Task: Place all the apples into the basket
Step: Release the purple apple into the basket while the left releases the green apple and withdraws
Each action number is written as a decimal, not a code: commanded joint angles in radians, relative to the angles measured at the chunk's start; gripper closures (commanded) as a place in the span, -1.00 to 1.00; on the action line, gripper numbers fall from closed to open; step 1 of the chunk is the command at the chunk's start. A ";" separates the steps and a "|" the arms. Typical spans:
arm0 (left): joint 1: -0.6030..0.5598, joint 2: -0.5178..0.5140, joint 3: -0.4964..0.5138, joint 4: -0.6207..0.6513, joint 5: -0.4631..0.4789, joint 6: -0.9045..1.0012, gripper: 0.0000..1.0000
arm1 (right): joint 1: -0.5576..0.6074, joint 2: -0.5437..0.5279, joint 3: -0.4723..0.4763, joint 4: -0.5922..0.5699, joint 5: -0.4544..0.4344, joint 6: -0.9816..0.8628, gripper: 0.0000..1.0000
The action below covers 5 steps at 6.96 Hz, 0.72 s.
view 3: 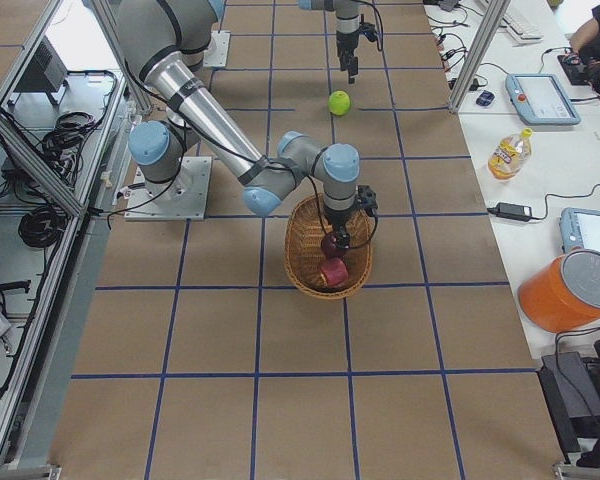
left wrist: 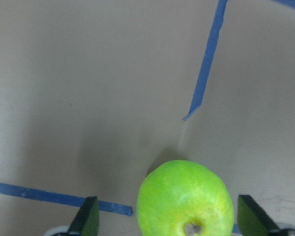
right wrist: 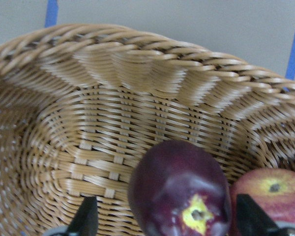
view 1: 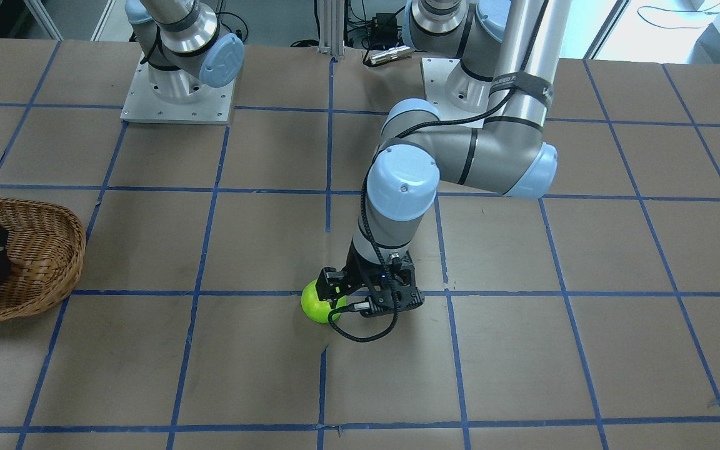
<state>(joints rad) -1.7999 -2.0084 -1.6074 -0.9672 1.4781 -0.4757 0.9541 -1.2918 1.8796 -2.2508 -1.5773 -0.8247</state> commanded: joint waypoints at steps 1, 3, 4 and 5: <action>0.132 0.156 0.013 -0.198 0.010 0.232 -1.00 | 0.198 -0.076 -0.031 0.078 -0.001 0.266 -1.00; 0.234 0.319 0.021 -0.416 0.051 0.387 -1.00 | 0.462 -0.064 -0.062 0.079 0.003 0.634 -1.00; 0.232 0.401 0.059 -0.500 0.083 0.391 -1.00 | 0.574 -0.028 -0.091 0.073 0.005 0.843 -1.00; 0.238 0.443 0.098 -0.606 0.102 0.402 -1.00 | 0.677 0.029 -0.161 0.074 0.005 0.996 -1.00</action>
<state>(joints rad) -1.5710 -1.6369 -1.5522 -1.4496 1.5528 -0.0920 1.4972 -1.3191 1.7833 -2.1761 -1.5737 -0.0426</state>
